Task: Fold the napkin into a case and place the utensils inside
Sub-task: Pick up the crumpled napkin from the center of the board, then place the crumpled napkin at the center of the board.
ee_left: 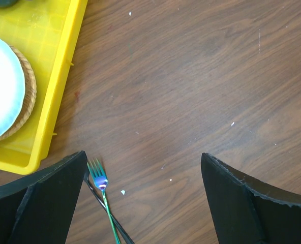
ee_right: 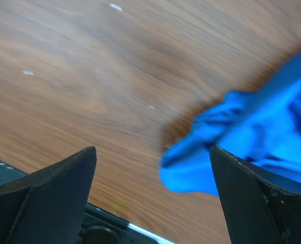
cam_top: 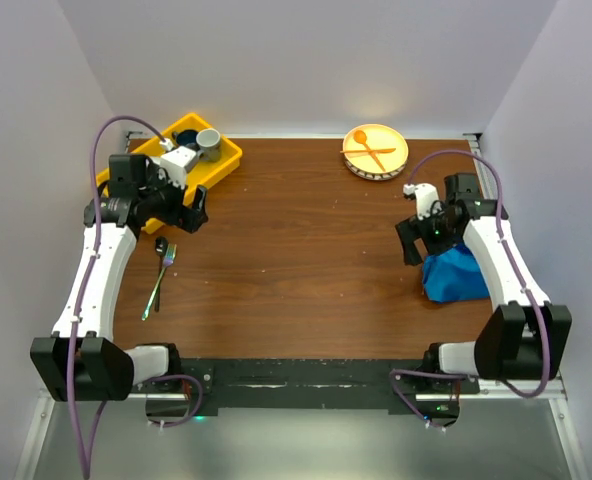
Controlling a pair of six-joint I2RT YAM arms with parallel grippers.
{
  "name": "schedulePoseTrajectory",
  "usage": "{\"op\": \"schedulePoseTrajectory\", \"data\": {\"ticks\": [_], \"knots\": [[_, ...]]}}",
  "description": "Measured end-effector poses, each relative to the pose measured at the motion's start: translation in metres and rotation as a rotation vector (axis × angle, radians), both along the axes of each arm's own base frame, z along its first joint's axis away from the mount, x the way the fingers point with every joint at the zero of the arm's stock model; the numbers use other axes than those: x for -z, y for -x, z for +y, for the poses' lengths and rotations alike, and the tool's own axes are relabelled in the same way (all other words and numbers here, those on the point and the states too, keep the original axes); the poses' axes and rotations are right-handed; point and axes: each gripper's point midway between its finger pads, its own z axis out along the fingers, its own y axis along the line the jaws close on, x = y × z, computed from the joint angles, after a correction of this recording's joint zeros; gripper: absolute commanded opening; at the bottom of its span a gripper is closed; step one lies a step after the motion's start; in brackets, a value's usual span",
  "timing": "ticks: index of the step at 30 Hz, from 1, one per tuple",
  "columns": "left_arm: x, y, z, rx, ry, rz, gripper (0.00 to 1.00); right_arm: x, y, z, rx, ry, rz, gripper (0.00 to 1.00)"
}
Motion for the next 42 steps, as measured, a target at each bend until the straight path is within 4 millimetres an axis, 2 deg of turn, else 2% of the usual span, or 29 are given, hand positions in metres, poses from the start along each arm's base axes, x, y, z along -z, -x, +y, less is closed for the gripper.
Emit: {"op": "schedulePoseTrajectory", "data": {"ticks": [5, 10, 11, 14, 15, 18, 19, 24, 27, 30, 33, 34, 35, 37, 38, 39, 40, 41, 42], "knots": [[0.0, 0.0, -0.001, 0.013, -0.009, -0.005, 1.0, 0.022, -0.005, -0.043, 0.063, 0.091, 0.08, 0.98], [0.004, 0.002, -0.002, 0.019, -0.007, 0.003, 1.0, 0.036, -0.004, -0.063, 0.055, 0.167, 0.134, 0.98], [0.005, 0.002, -0.002, 0.021, -0.007, 0.006, 1.0, 0.04, -0.004, -0.065, 0.053, 0.176, 0.147, 0.95], [0.007, 0.003, -0.002, 0.023, -0.01, 0.01, 1.0, 0.055, -0.002, -0.068, 0.034, 0.19, 0.204, 0.72], [0.007, 0.003, -0.002, 0.024, -0.01, 0.01, 1.0, 0.06, -0.002, -0.069, 0.025, 0.192, 0.224, 0.53], [0.007, 0.003, -0.002, 0.024, -0.011, 0.009, 1.0, 0.072, 0.002, -0.068, -0.004, 0.184, 0.275, 0.24], [0.007, 0.003, -0.001, 0.024, -0.012, 0.009, 1.0, 0.075, 0.003, -0.067, -0.014, 0.177, 0.291, 0.01], [0.007, 0.002, 0.0, 0.018, -0.017, 0.01, 1.0, 0.075, -0.001, -0.058, -0.069, 0.149, 0.329, 0.0], [0.007, 0.002, 0.0, 0.017, -0.016, 0.009, 1.0, 0.057, -0.012, -0.037, -0.146, 0.089, 0.3, 0.0], [0.006, 0.001, -0.001, 0.018, -0.014, 0.009, 1.0, 0.025, -0.026, -0.003, -0.277, 0.009, 0.229, 0.0], [0.001, -0.003, -0.002, 0.023, -0.007, 0.002, 1.0, -0.026, -0.044, 0.049, -0.462, -0.076, 0.095, 0.0], [-0.003, -0.006, -0.003, 0.024, -0.002, -0.005, 1.0, -0.051, -0.051, 0.068, -0.524, -0.105, 0.028, 0.0], [-0.008, -0.009, -0.004, 0.026, 0.003, -0.014, 1.0, -0.083, -0.061, 0.09, -0.583, -0.147, -0.064, 0.0], [-0.02, -0.015, -0.006, 0.034, 0.011, -0.037, 1.0, -0.14, -0.073, 0.117, -0.658, -0.21, -0.239, 0.0], [-0.026, -0.018, -0.007, 0.04, 0.016, -0.05, 1.0, -0.168, -0.075, 0.124, -0.684, -0.227, -0.327, 0.0], [-0.032, -0.019, -0.009, 0.051, 0.026, -0.065, 1.0, -0.19, -0.072, 0.128, -0.706, -0.244, -0.403, 0.08], [-0.035, -0.019, -0.011, 0.06, 0.033, -0.072, 1.0, -0.206, -0.063, 0.127, -0.722, -0.253, -0.453, 0.22], [-0.038, -0.019, -0.014, 0.073, 0.043, -0.079, 1.0, -0.215, -0.048, 0.124, -0.726, -0.257, -0.479, 0.48], [-0.039, -0.018, -0.016, 0.083, 0.05, -0.081, 1.0, -0.216, -0.037, 0.121, -0.72, -0.259, -0.481, 0.84]]}}
